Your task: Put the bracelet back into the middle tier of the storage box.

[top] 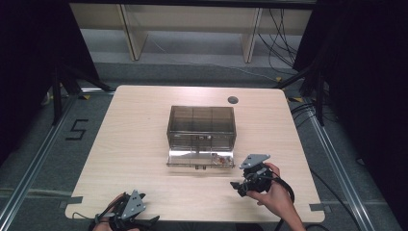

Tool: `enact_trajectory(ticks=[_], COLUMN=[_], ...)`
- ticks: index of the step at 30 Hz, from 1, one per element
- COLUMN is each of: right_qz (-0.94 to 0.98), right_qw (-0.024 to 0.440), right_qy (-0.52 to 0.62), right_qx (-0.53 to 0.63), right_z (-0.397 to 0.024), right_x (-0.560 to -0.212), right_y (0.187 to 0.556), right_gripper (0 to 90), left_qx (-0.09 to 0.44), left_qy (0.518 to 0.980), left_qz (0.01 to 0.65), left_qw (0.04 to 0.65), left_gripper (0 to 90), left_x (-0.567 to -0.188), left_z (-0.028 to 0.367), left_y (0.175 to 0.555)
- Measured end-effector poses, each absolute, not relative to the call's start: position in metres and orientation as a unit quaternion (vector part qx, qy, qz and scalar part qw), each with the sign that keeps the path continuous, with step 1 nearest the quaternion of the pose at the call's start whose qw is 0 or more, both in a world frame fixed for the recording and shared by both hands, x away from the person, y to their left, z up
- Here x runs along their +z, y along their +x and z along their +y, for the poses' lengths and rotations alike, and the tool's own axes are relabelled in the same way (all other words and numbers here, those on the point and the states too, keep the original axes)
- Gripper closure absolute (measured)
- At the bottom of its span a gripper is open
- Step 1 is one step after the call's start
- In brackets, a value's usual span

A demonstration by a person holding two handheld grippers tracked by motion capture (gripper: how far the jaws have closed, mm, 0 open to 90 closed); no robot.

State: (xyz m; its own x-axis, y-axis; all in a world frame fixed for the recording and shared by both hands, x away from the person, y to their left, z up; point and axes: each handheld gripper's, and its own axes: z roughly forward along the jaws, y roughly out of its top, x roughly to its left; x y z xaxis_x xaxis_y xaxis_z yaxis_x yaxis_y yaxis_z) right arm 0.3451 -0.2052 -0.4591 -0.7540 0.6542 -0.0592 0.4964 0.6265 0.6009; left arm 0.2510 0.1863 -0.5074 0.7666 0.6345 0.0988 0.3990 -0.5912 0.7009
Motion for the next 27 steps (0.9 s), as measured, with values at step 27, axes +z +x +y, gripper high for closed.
enact_trajectory(ticks=[27], right_qz=[0.891], right_qw=[0.145], right_qy=[0.309], right_qx=[0.299], right_z=[-0.208], right_x=[-0.467], right_y=[0.329], right_gripper=[24.6], left_qx=[0.175], left_qy=[0.875], left_qz=[0.297], left_qw=[0.34], left_gripper=[15.6], left_x=[-0.508], left_z=[0.186], left_y=[0.251])
